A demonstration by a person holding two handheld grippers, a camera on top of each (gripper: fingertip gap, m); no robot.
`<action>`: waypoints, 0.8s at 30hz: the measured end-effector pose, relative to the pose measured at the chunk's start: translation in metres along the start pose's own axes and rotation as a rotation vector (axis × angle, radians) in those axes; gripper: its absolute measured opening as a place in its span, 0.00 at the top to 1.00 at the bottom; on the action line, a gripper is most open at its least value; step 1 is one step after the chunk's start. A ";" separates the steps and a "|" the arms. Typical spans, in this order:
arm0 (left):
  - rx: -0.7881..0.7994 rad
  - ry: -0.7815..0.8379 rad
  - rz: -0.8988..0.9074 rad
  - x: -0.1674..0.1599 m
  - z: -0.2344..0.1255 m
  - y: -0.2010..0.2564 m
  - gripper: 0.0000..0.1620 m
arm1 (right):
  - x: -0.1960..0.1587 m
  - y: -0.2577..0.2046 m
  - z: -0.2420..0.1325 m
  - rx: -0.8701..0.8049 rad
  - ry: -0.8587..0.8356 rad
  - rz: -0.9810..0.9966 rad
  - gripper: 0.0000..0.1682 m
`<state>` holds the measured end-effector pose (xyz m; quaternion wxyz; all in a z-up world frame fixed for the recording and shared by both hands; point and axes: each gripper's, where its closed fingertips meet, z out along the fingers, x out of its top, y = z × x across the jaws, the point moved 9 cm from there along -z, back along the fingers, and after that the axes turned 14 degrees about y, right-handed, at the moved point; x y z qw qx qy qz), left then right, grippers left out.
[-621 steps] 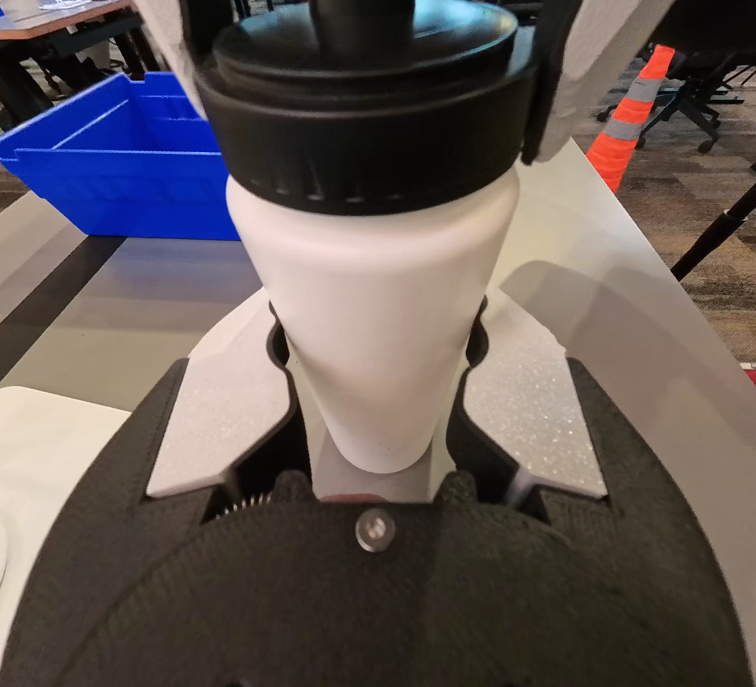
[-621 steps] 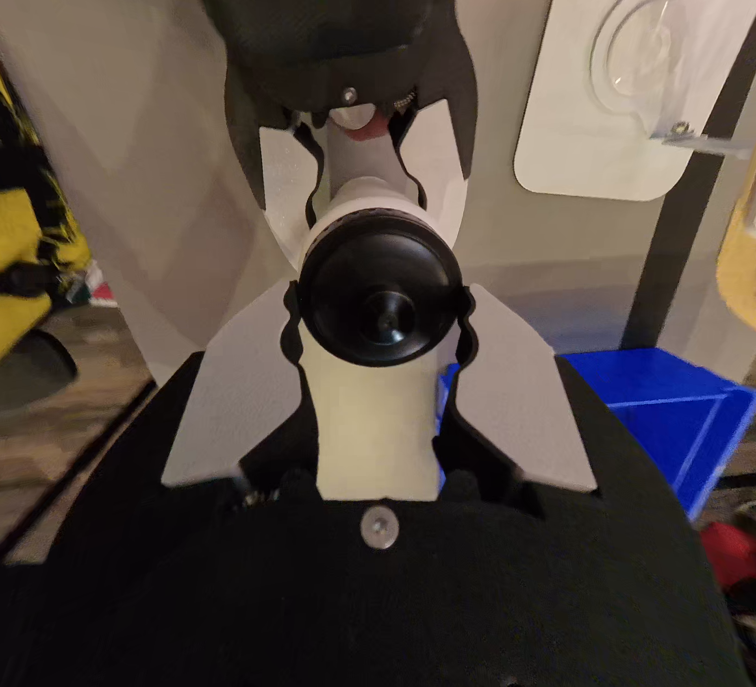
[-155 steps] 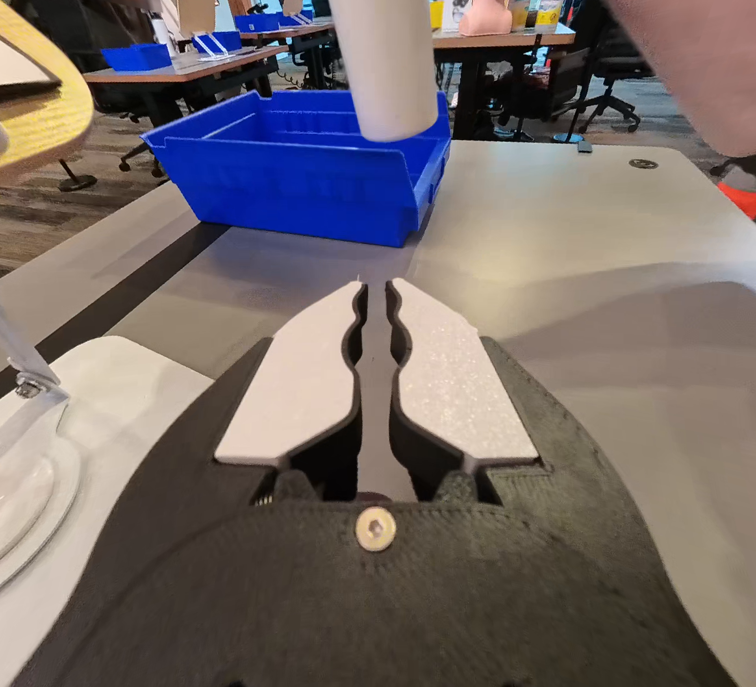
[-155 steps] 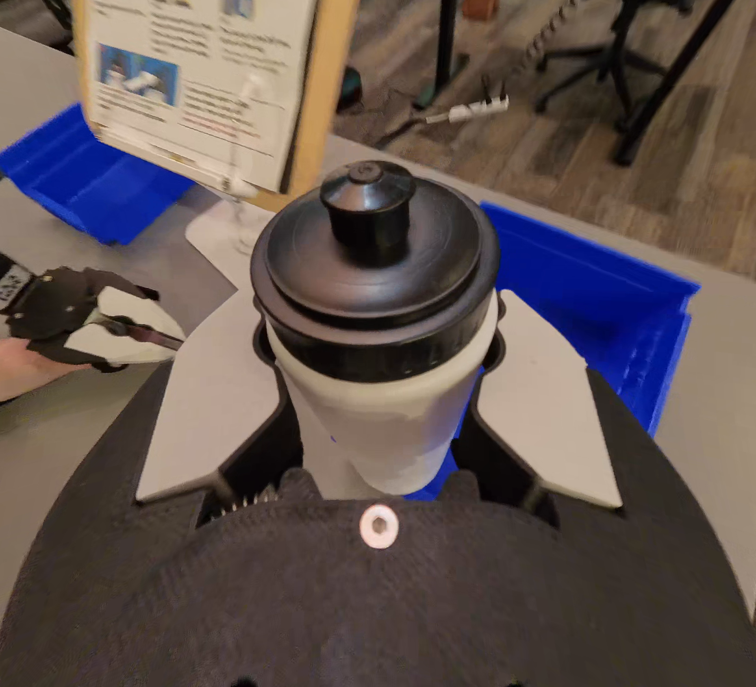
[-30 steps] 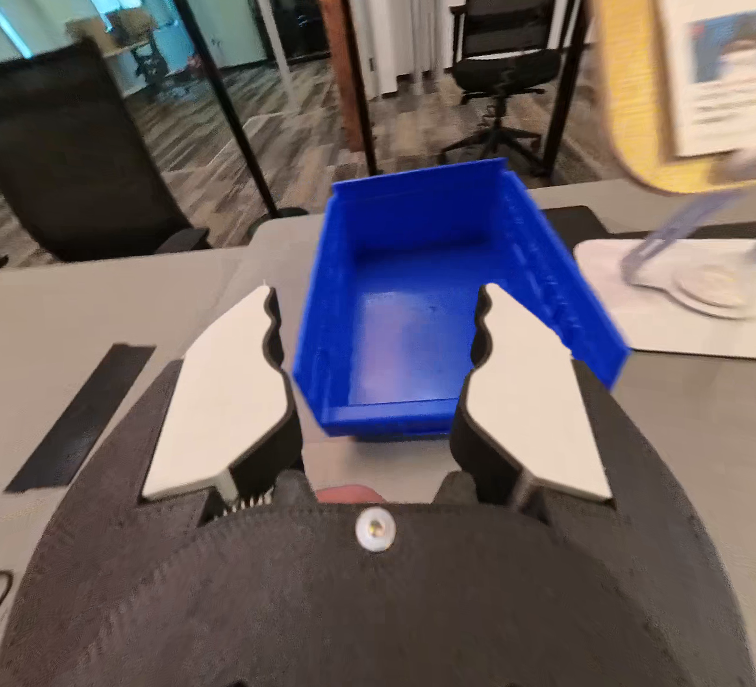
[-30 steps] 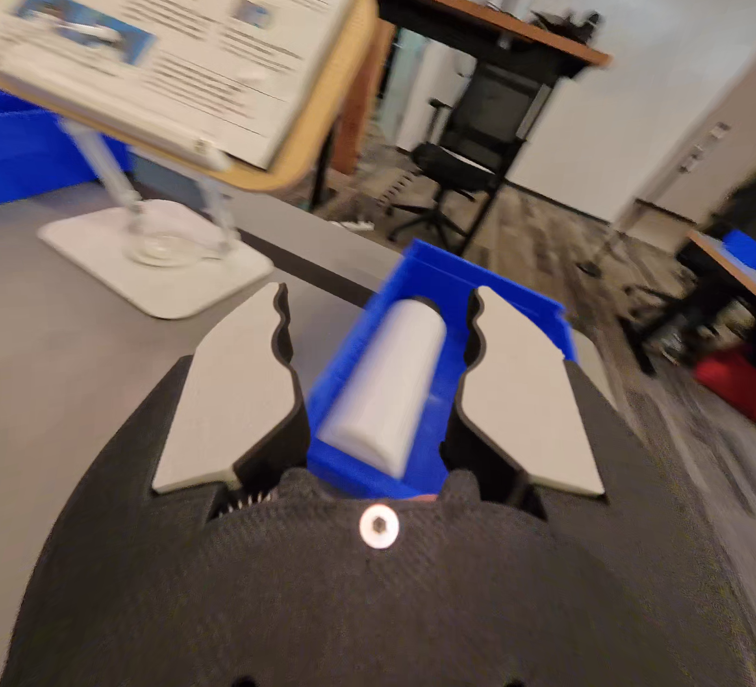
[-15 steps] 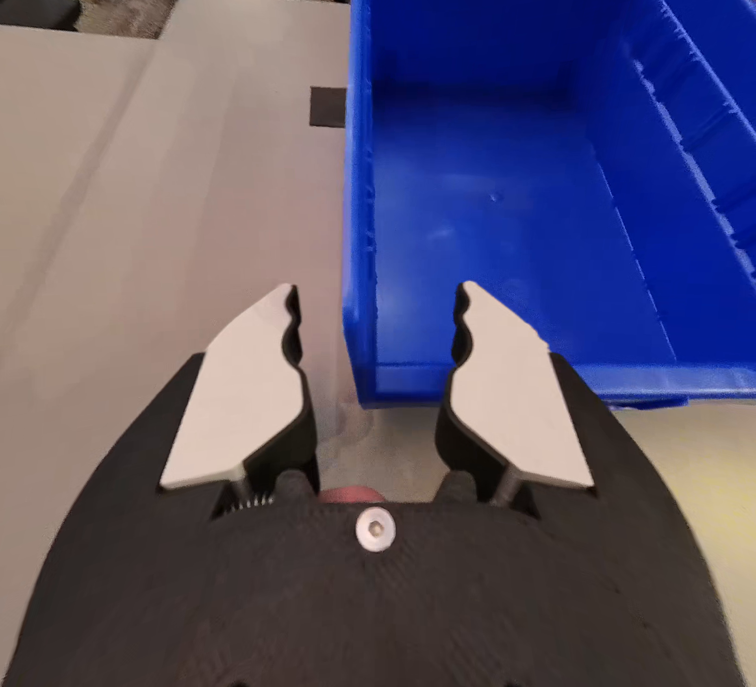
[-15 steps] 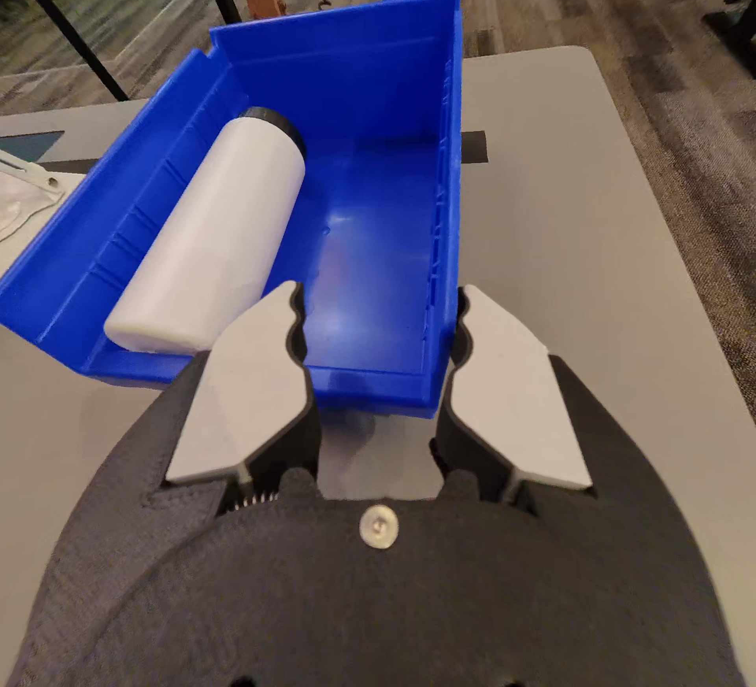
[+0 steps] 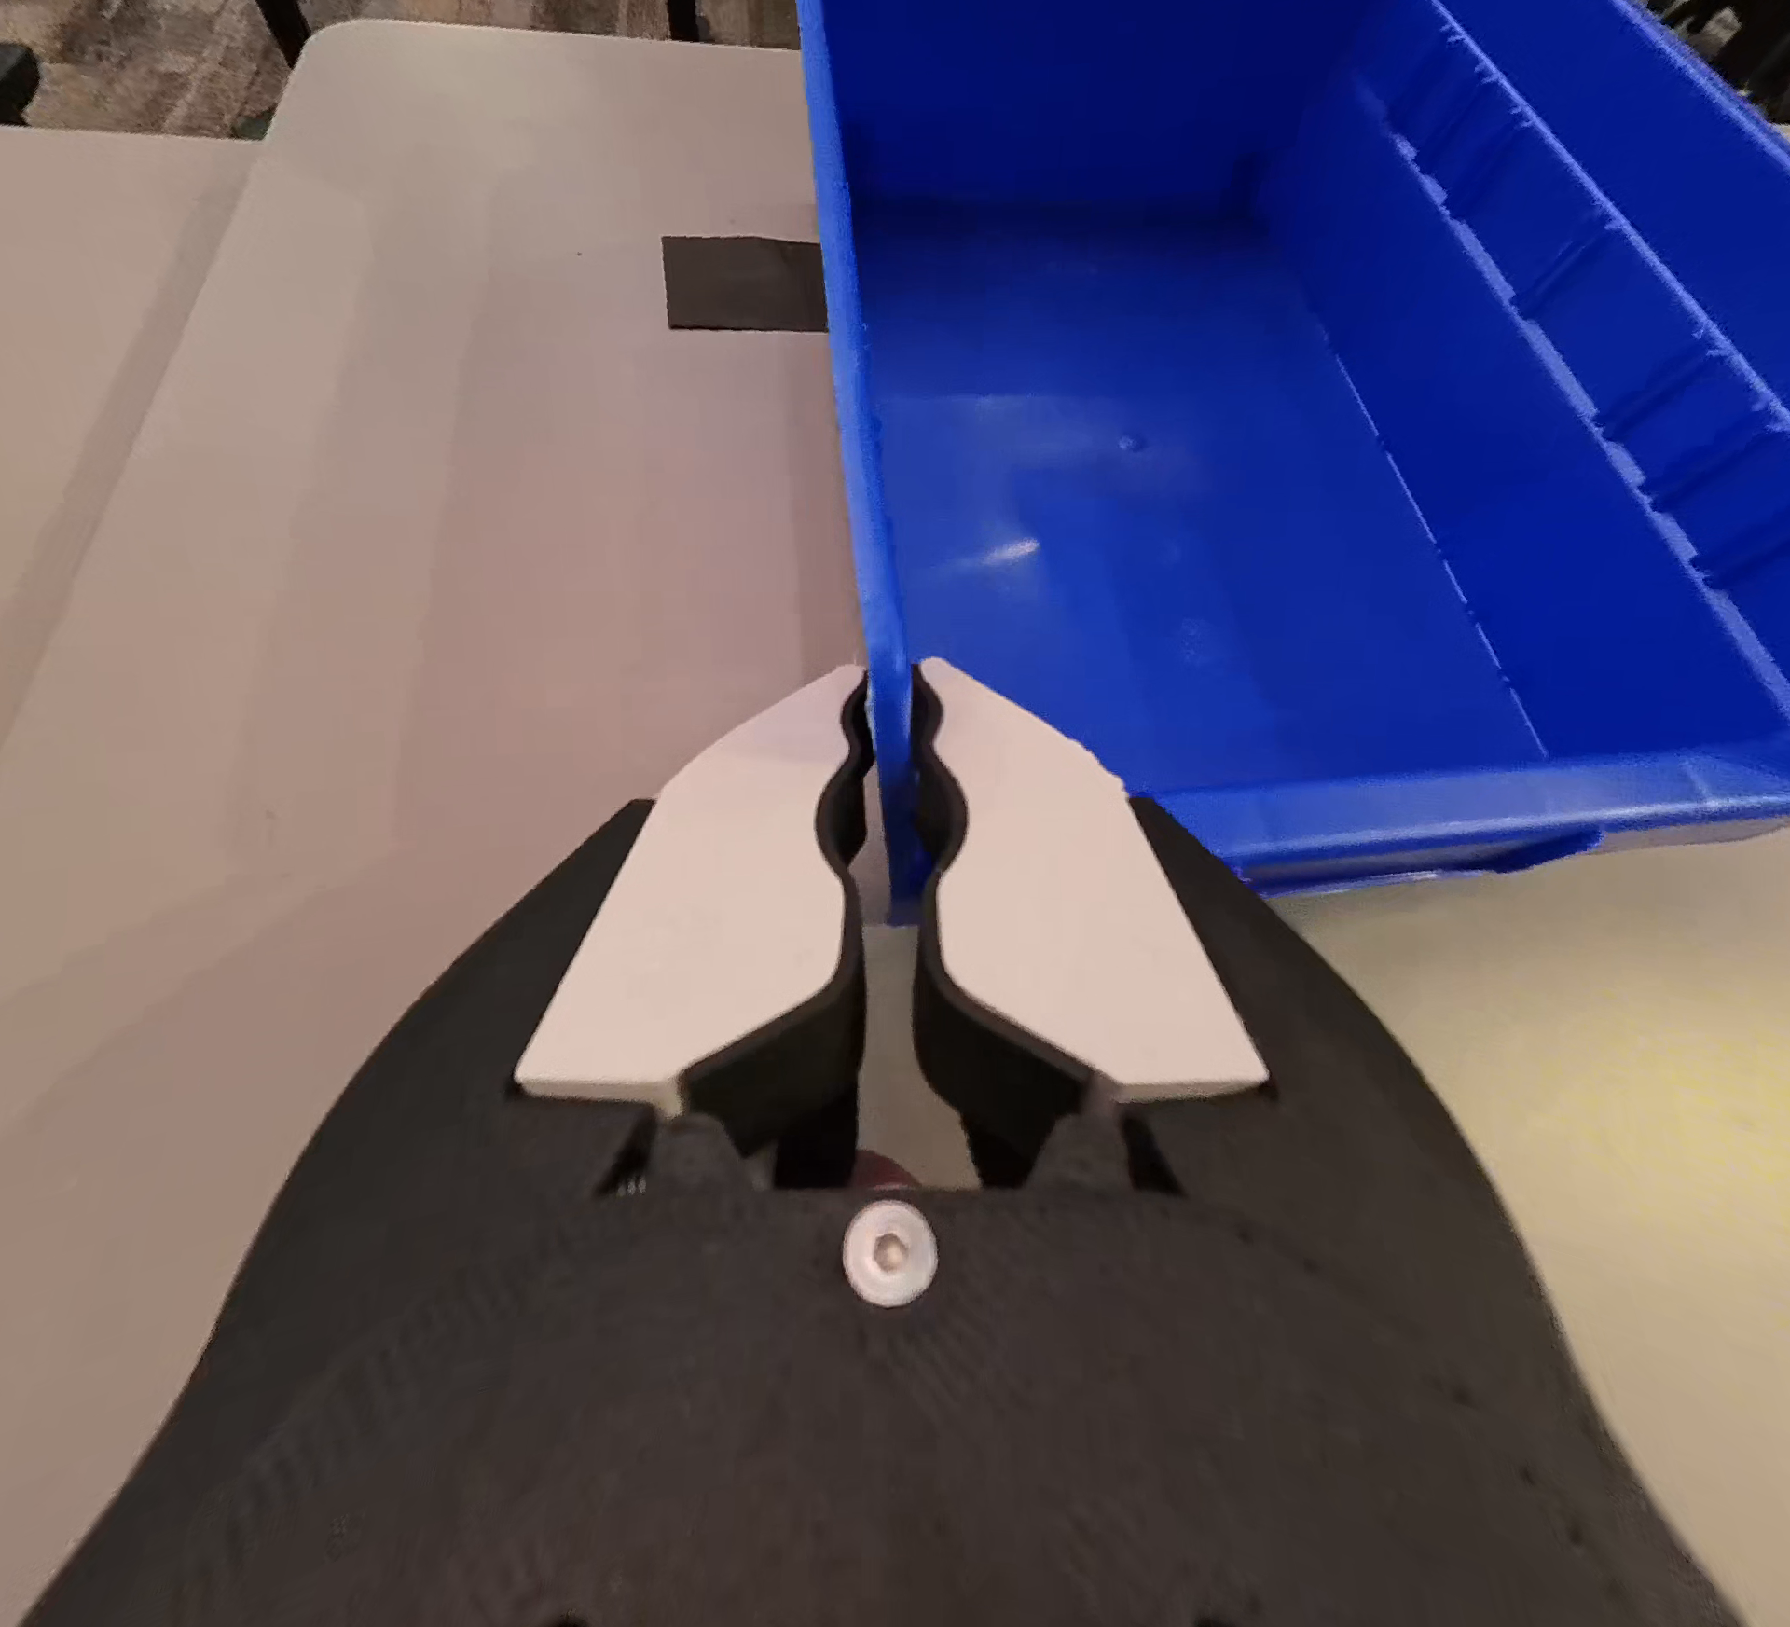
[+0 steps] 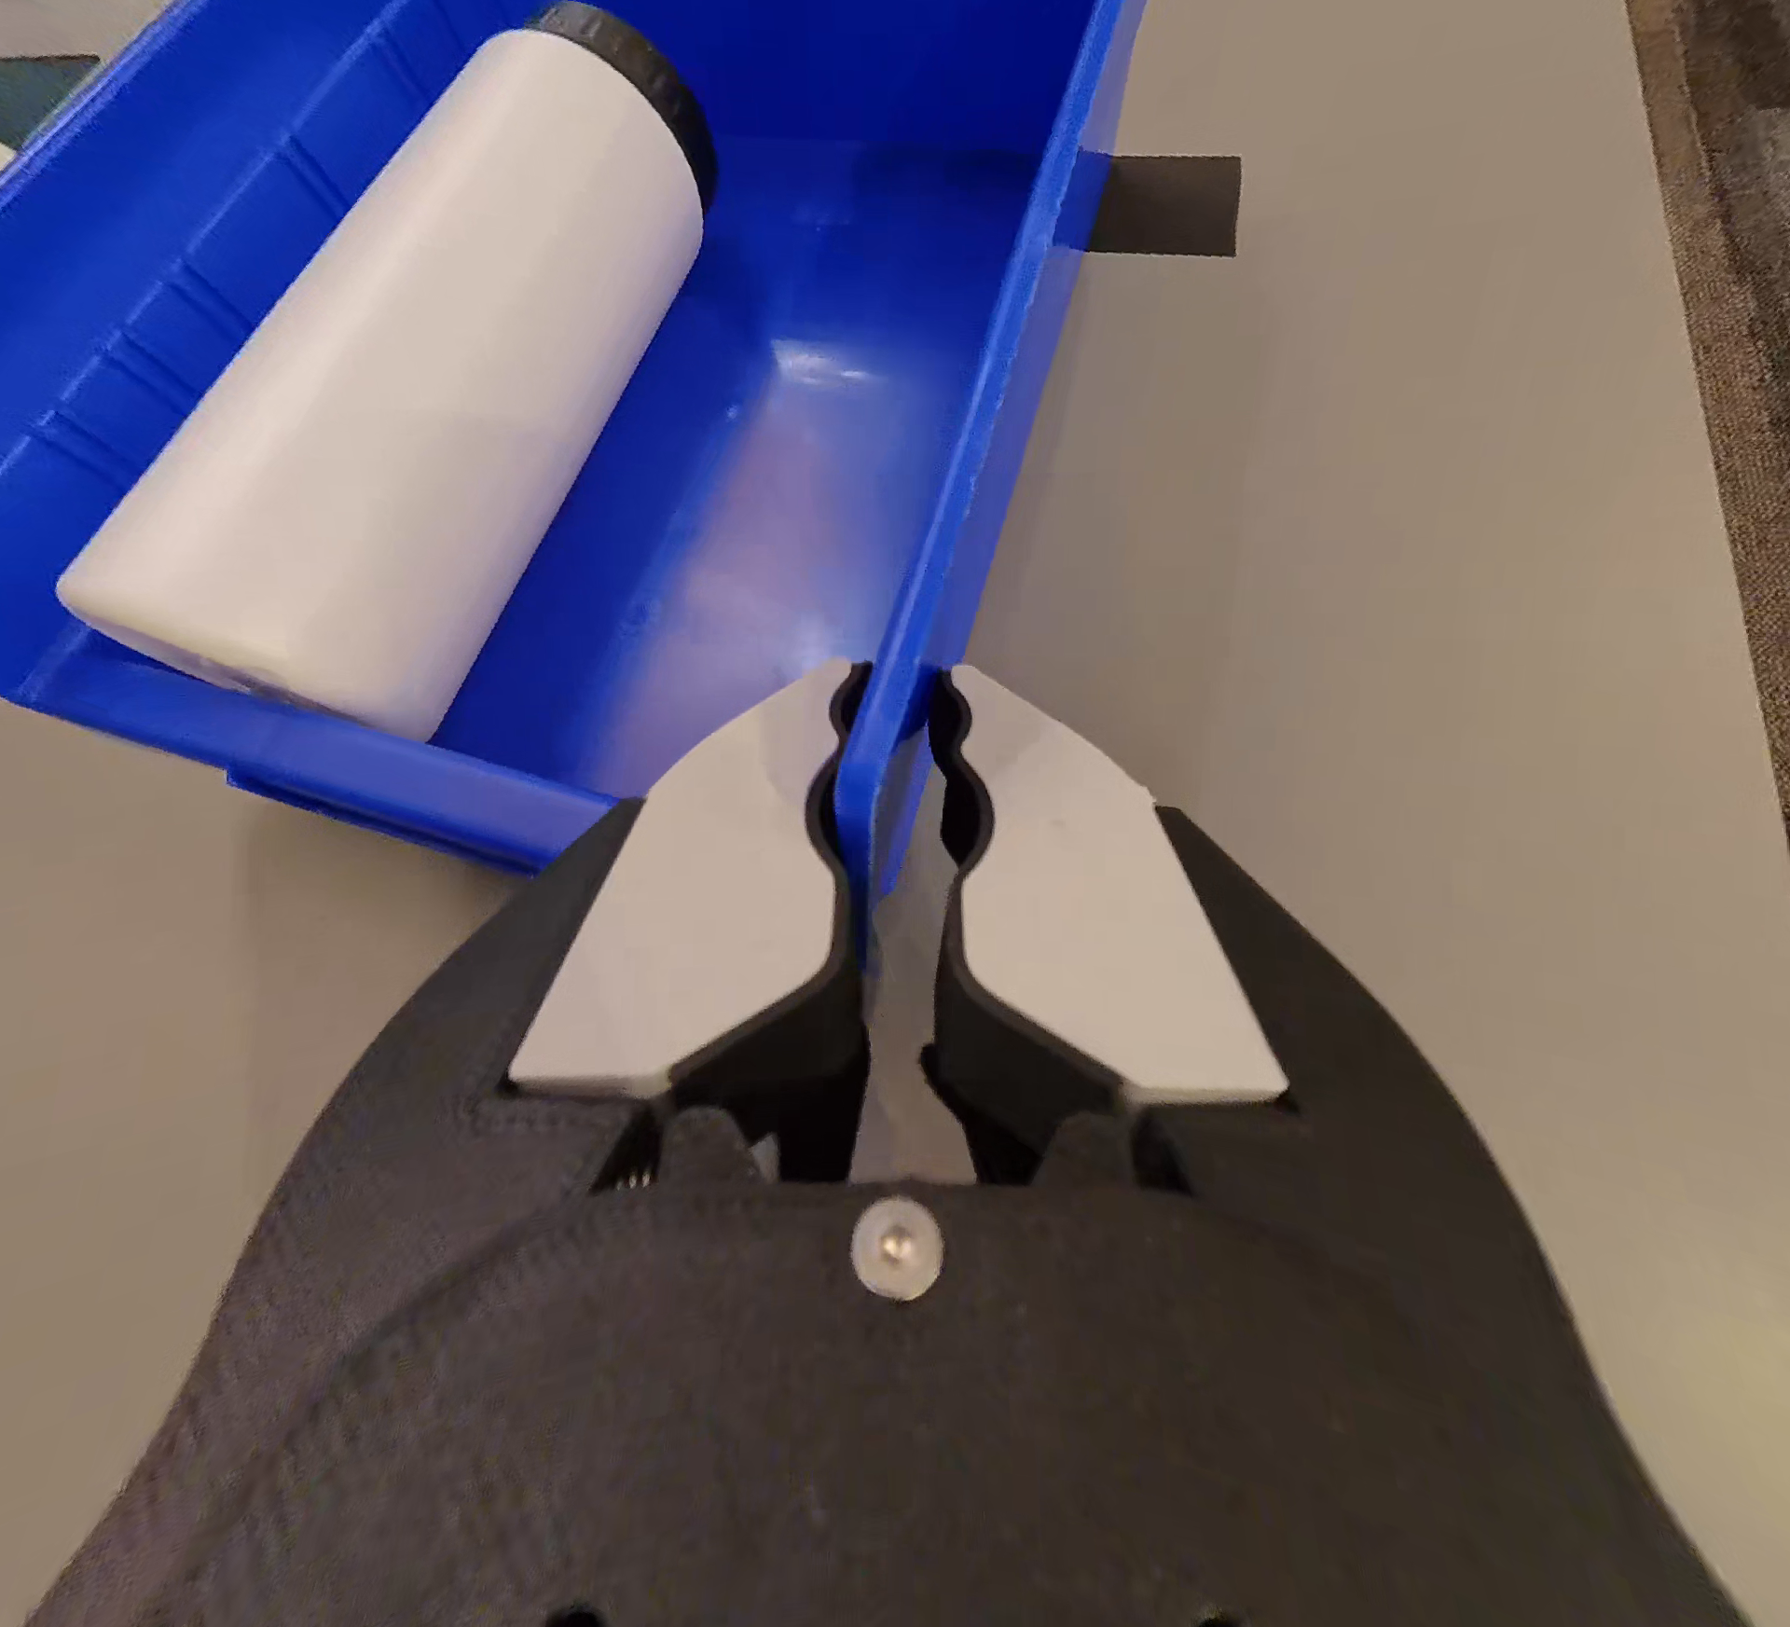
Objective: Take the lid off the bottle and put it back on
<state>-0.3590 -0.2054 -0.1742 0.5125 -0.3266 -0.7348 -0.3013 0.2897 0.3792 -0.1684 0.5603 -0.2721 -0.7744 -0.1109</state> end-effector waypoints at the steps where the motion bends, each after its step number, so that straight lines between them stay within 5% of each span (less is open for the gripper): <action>1: -0.019 -0.004 0.009 0.000 -0.002 -0.001 0.97 | -0.001 0.000 -0.001 0.010 -0.002 -0.006 0.92; 16: -0.509 -0.131 0.057 -0.028 -0.110 -0.045 0.97 | -0.016 -0.008 -0.040 0.320 -0.072 -0.039 0.95; 24: -0.796 -0.200 0.046 -0.053 -0.170 -0.009 0.96 | -0.023 -0.035 -0.045 0.533 -0.110 -0.082 0.97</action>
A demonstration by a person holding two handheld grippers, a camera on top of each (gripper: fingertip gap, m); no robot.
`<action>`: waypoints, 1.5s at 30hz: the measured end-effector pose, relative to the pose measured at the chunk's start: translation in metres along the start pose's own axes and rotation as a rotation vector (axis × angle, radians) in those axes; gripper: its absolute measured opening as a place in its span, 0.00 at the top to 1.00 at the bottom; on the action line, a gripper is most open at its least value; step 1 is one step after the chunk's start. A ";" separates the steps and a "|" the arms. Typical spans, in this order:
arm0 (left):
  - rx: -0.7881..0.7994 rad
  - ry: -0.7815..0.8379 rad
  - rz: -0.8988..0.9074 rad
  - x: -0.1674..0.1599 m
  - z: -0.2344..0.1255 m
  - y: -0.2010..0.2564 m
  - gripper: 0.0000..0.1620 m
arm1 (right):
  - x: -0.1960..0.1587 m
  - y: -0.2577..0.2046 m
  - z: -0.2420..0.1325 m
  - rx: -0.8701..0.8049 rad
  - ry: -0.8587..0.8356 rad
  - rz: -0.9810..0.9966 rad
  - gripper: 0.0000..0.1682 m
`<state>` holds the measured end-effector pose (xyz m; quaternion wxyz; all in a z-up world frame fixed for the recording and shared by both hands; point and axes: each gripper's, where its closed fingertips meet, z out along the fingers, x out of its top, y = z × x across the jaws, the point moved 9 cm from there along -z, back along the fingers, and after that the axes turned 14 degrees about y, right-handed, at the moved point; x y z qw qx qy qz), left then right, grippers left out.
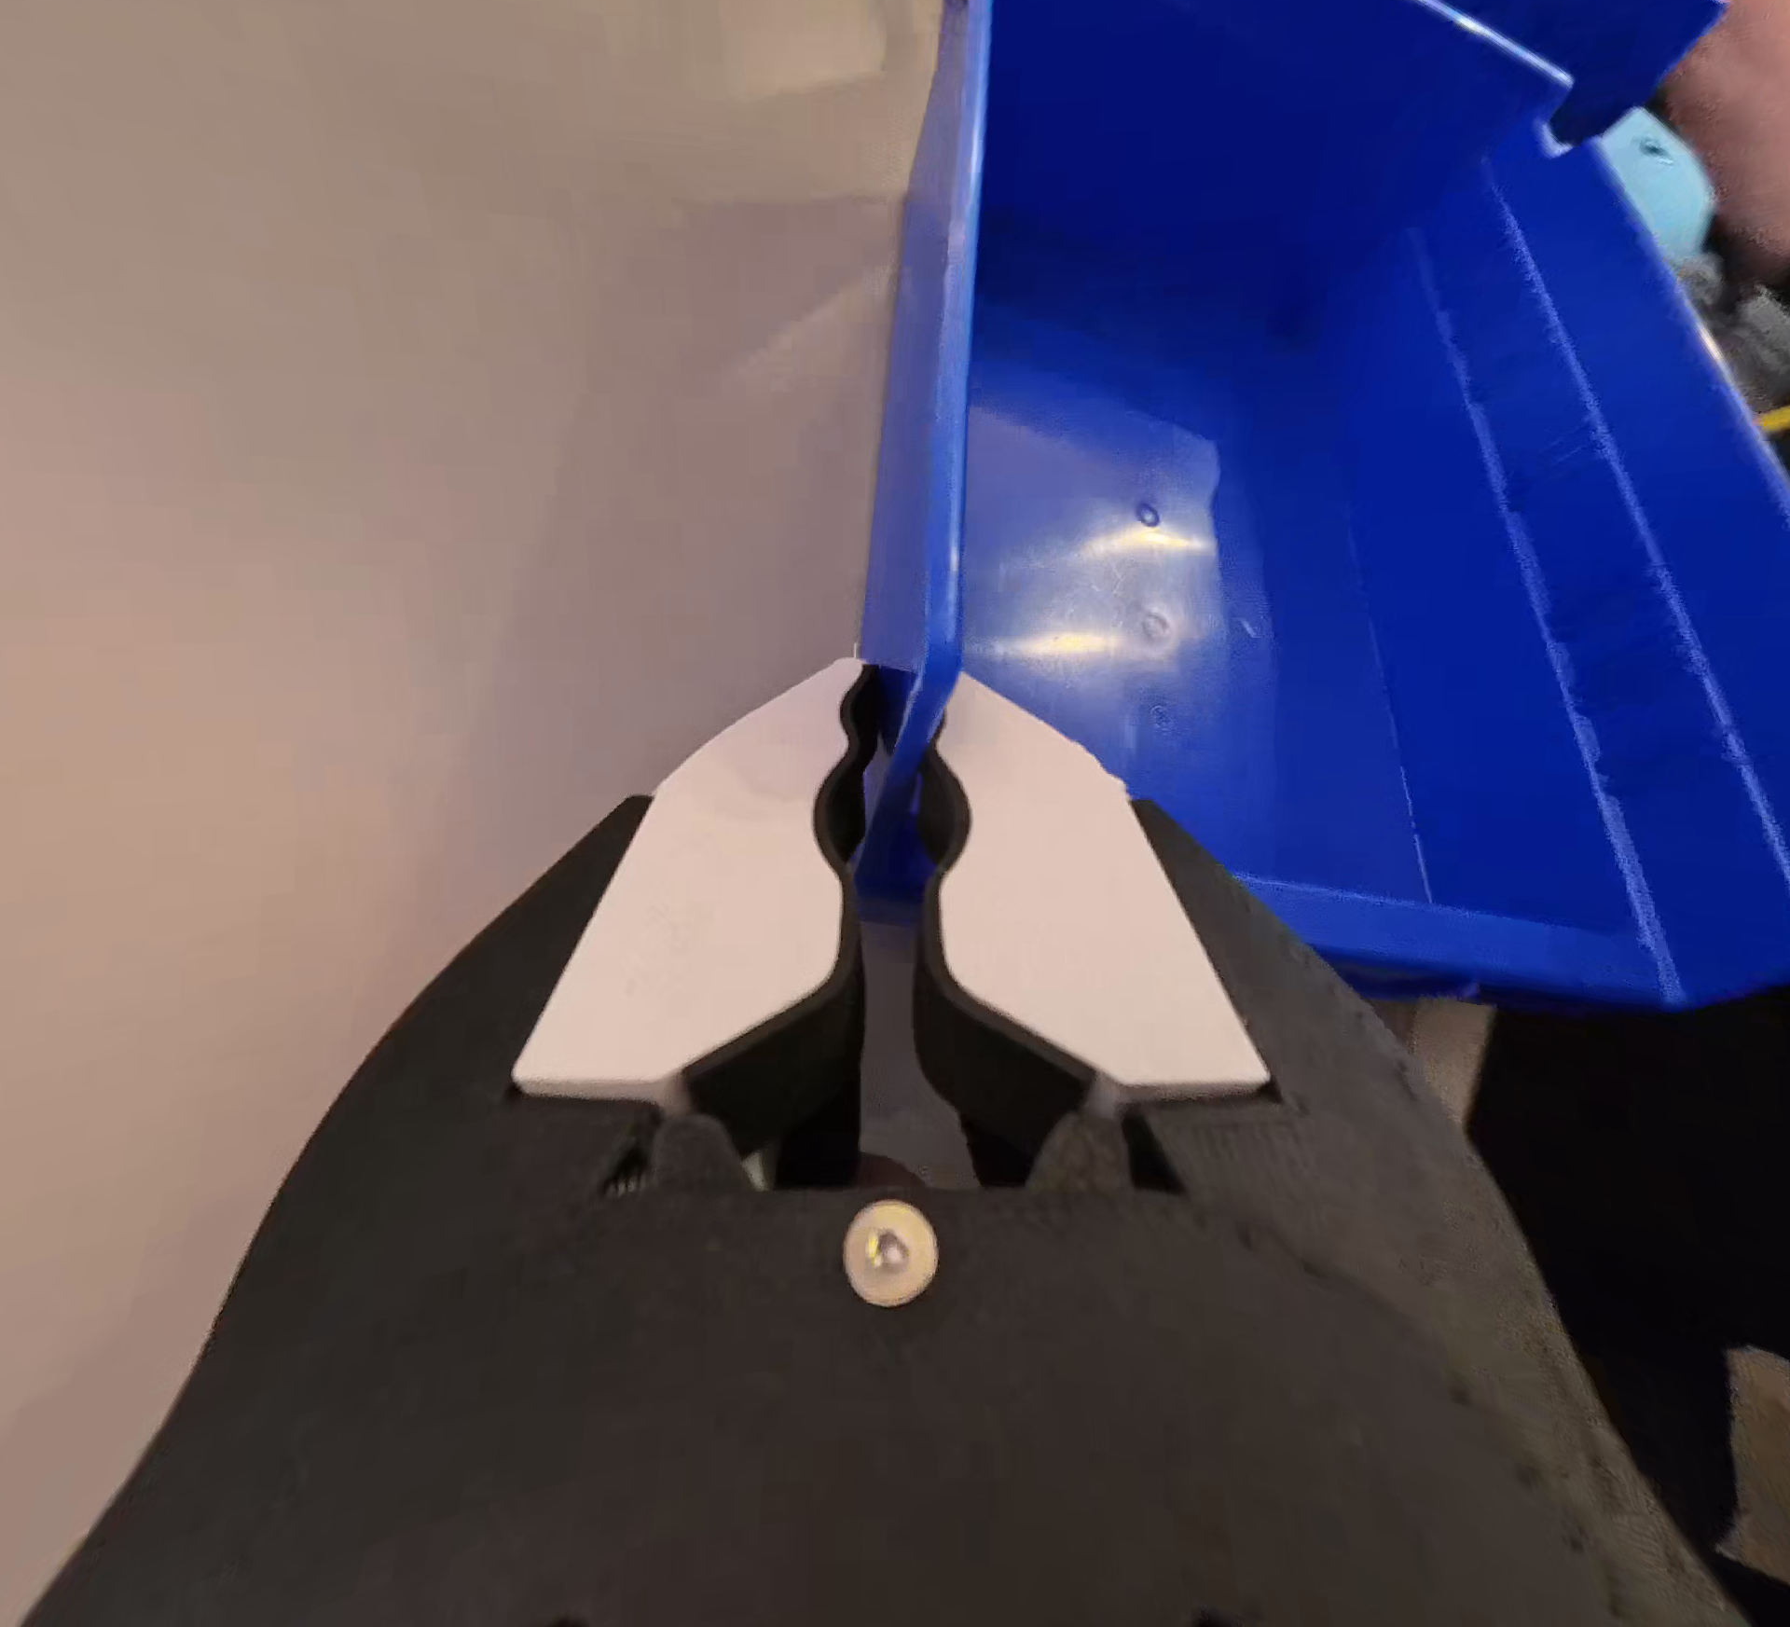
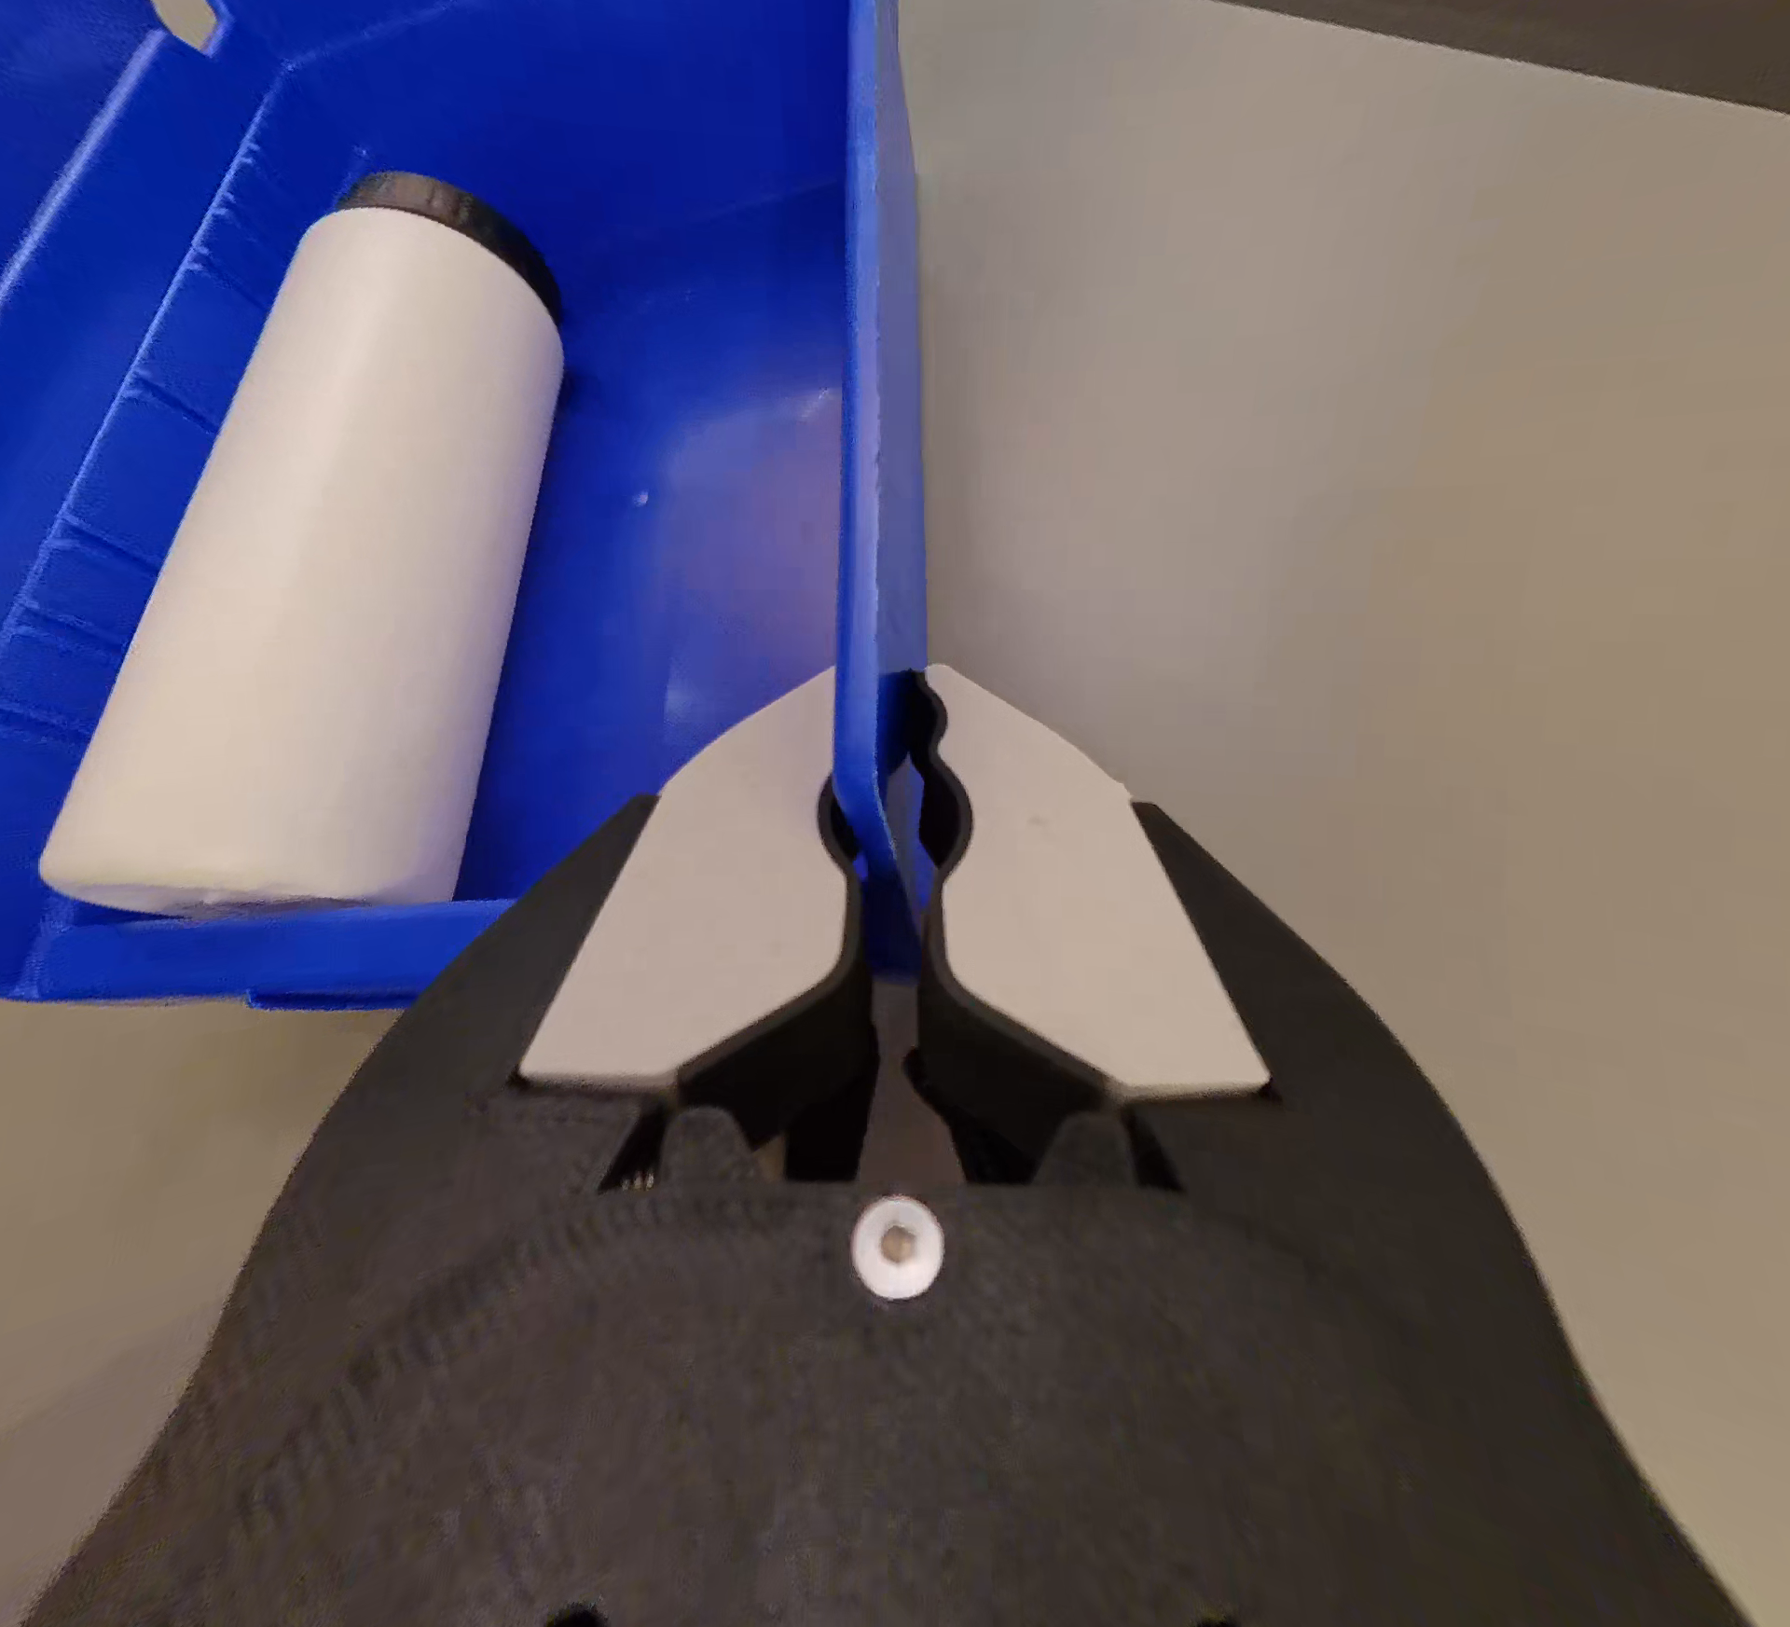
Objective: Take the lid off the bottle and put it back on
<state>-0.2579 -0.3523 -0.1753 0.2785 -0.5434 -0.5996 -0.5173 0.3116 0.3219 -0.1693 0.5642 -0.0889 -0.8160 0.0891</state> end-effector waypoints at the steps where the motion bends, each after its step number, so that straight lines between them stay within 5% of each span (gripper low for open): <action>1: -0.040 -0.007 0.004 -0.002 0.004 0.009 0.96 | 0.000 -0.004 0.004 0.024 -0.006 -0.010 0.97; 14: -0.423 -0.171 0.167 0.004 0.106 0.098 0.96 | 0.026 -0.045 0.098 0.262 -0.101 -0.094 0.97; 22: -0.509 -0.189 0.203 0.014 0.149 0.112 0.96 | 0.035 -0.050 0.122 0.366 -0.143 -0.156 0.97; 30: -0.522 -0.184 0.175 0.022 0.182 0.115 0.95 | 0.060 -0.087 0.209 0.354 -0.140 -0.230 0.95; 31: -0.514 -0.204 0.155 0.023 0.184 0.115 0.91 | 0.066 -0.092 0.219 0.320 -0.132 -0.243 0.83; 32: -0.500 -0.216 0.122 0.026 0.184 0.114 0.71 | 0.074 -0.097 0.222 0.287 -0.098 -0.250 0.75; 33: -0.476 -0.214 0.087 0.031 0.181 0.110 0.57 | 0.084 -0.101 0.219 0.256 -0.047 -0.246 0.71; 34: -0.453 -0.194 0.063 0.038 0.175 0.106 0.53 | 0.094 -0.104 0.212 0.215 -0.014 -0.235 0.68; 36: -0.383 -0.106 0.044 0.059 0.160 0.096 0.52 | 0.109 -0.117 0.186 0.153 -0.005 -0.212 0.58; 39: -0.207 -0.003 0.048 0.100 0.156 0.083 0.50 | 0.111 -0.162 0.143 0.193 -0.057 -0.203 0.60; 45: 0.066 -0.110 0.093 0.146 0.227 0.080 0.50 | 0.056 -0.263 0.102 0.261 -0.291 -0.161 0.47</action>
